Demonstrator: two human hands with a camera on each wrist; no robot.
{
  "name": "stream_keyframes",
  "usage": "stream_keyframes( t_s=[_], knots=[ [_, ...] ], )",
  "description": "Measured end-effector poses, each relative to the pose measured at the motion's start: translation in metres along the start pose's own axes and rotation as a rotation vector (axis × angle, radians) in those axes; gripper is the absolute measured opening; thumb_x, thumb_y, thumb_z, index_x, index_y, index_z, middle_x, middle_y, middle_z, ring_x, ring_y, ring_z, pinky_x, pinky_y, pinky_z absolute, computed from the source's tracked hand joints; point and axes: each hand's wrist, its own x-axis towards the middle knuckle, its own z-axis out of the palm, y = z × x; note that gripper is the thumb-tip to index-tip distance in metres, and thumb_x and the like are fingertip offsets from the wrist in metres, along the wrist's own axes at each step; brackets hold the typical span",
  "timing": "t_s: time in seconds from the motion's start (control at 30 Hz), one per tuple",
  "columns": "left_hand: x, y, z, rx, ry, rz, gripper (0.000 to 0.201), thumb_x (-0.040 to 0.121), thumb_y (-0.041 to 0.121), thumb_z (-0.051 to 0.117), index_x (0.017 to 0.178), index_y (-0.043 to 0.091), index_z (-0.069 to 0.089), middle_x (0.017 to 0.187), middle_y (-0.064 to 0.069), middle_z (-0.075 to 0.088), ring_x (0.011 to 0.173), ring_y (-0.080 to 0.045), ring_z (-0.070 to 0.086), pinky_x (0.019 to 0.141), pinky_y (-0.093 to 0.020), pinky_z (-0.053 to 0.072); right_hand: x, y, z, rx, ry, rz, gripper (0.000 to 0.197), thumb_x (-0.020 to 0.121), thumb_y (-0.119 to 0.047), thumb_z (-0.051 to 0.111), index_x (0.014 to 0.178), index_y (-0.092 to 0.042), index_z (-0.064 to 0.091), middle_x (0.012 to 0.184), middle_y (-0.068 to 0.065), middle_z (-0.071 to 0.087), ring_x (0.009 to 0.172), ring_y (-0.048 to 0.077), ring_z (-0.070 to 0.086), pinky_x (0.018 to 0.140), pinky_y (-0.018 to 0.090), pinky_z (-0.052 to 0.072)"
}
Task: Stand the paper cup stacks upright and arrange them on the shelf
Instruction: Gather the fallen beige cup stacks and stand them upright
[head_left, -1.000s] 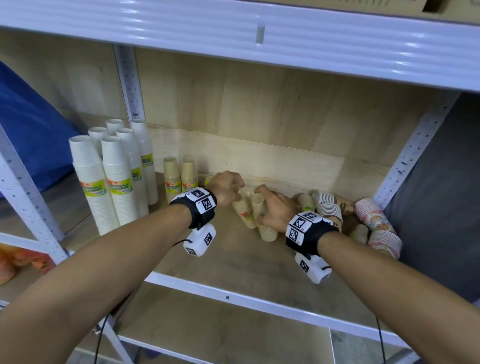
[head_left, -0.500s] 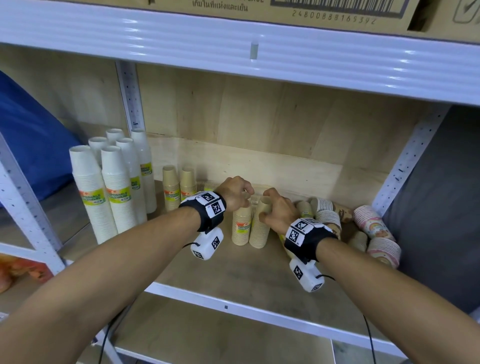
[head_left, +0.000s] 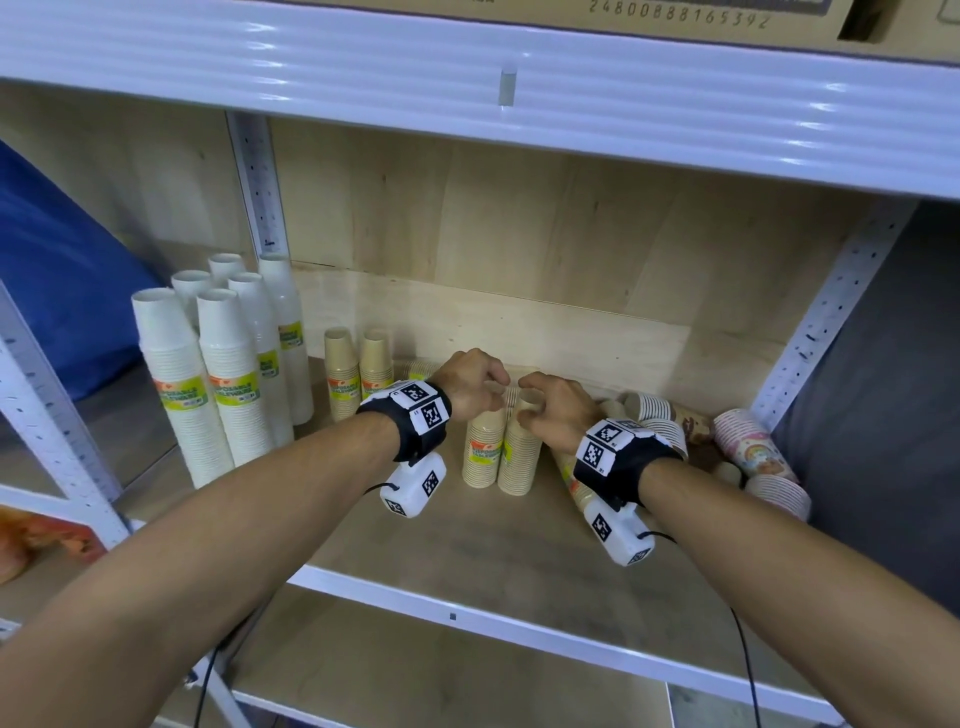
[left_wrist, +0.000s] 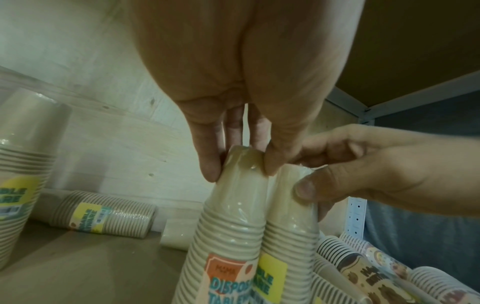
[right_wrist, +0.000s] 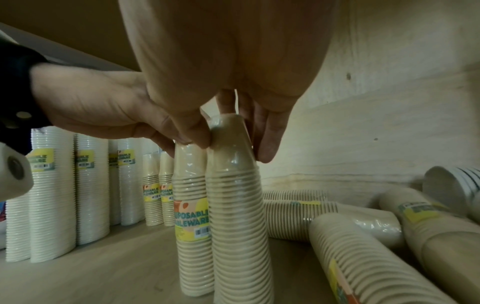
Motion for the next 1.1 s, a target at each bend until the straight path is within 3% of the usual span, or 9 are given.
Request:
stream_keyframes(
  t_s=[0.17,0.23,0.4,0.5,0.6,0.7,0.83,0.97,1.1],
  knots=[
    [-0.001,-0.001,-0.003,0.008,-0.011,0.005,0.032,0.086,0.021,0.071,0.118,0.019,0.067,0.125,-0.004,0.062,0.112,-0.02,0.058,0.082,-0.023,0.041,0.005,-0.003,0.002,-0.044,0.056,0.094,0.053,0.08,-0.05,0.065,0.122,-0.02,0.056,0.119,0.005,0.064,0.106,0.025,0.061,0.08,0.033,0.049],
    [-0.001,-0.002,-0.003,0.011,-0.005,0.004,0.032,0.085,0.021,0.071,0.117,0.02,0.068,0.125,-0.004,0.062,0.112,-0.019,0.058,0.083,-0.023,0.042,0.007,-0.004,0.002,-0.062,0.053,0.089,0.044,0.081,-0.047,0.066,0.114,-0.019,0.061,0.113,0.003,0.066,0.101,0.023,0.061,0.073,0.03,0.046],
    [-0.002,-0.002,-0.004,0.012,-0.016,0.009,0.034,0.086,0.019,0.071,0.119,0.02,0.068,0.129,-0.004,0.061,0.117,-0.02,0.057,0.085,-0.023,0.041,0.01,-0.007,-0.001,-0.03,-0.017,0.016,0.046,0.083,-0.029,0.064,0.127,-0.018,0.058,0.122,0.001,0.063,0.109,0.02,0.059,0.076,0.023,0.04],
    [-0.003,-0.002,-0.005,0.018,-0.023,0.017,0.034,0.086,0.02,0.07,0.12,0.02,0.067,0.13,-0.004,0.06,0.117,-0.02,0.057,0.085,-0.022,0.042,0.01,-0.008,-0.002,-0.048,0.002,0.041,0.057,0.08,-0.042,0.065,0.131,-0.02,0.052,0.122,0.002,0.063,0.109,0.023,0.06,0.078,0.028,0.045],
    [-0.003,-0.001,-0.005,0.028,-0.024,0.019,0.034,0.086,0.02,0.07,0.12,0.02,0.067,0.131,-0.003,0.06,0.118,-0.02,0.056,0.085,-0.022,0.042,0.012,-0.01,-0.002,-0.128,0.044,0.116,0.057,0.077,-0.057,0.062,0.119,-0.019,0.057,0.109,0.004,0.064,0.097,0.026,0.062,0.071,0.031,0.048],
    [-0.003,-0.001,-0.006,0.029,-0.031,0.015,0.034,0.086,0.018,0.07,0.119,0.02,0.067,0.13,-0.004,0.06,0.117,-0.02,0.057,0.085,-0.022,0.042,0.014,-0.011,-0.003,-0.132,0.022,0.115,0.041,0.078,-0.048,0.063,0.105,-0.018,0.062,0.101,0.005,0.066,0.088,0.024,0.061,0.066,0.029,0.045],
    [-0.005,0.001,-0.006,0.039,-0.039,0.02,0.034,0.086,0.016,0.07,0.12,0.021,0.067,0.129,-0.004,0.061,0.115,-0.019,0.057,0.081,-0.021,0.041,0.013,-0.012,-0.004,-0.094,-0.022,0.063,0.037,0.078,-0.033,0.064,0.113,-0.02,0.062,0.101,0.001,0.065,0.095,0.023,0.062,0.068,0.027,0.044],
    [-0.007,0.003,-0.008,0.053,-0.045,0.033,0.035,0.087,0.014,0.069,0.121,0.019,0.066,0.129,-0.003,0.06,0.116,-0.018,0.057,0.079,-0.02,0.04,0.011,-0.013,-0.005,-0.122,0.001,0.095,0.05,0.078,-0.046,0.063,0.119,-0.018,0.056,0.109,0.006,0.062,0.097,0.027,0.061,0.073,0.032,0.049],
    [-0.008,0.005,-0.009,0.06,-0.07,0.039,0.036,0.087,0.011,0.068,0.122,0.019,0.066,0.129,-0.003,0.061,0.11,-0.014,0.058,0.078,-0.02,0.041,0.011,-0.016,-0.009,-0.137,-0.013,0.116,0.036,0.077,-0.043,0.061,0.102,-0.017,0.062,0.099,0.006,0.064,0.086,0.025,0.061,0.071,0.033,0.053]
  ],
)
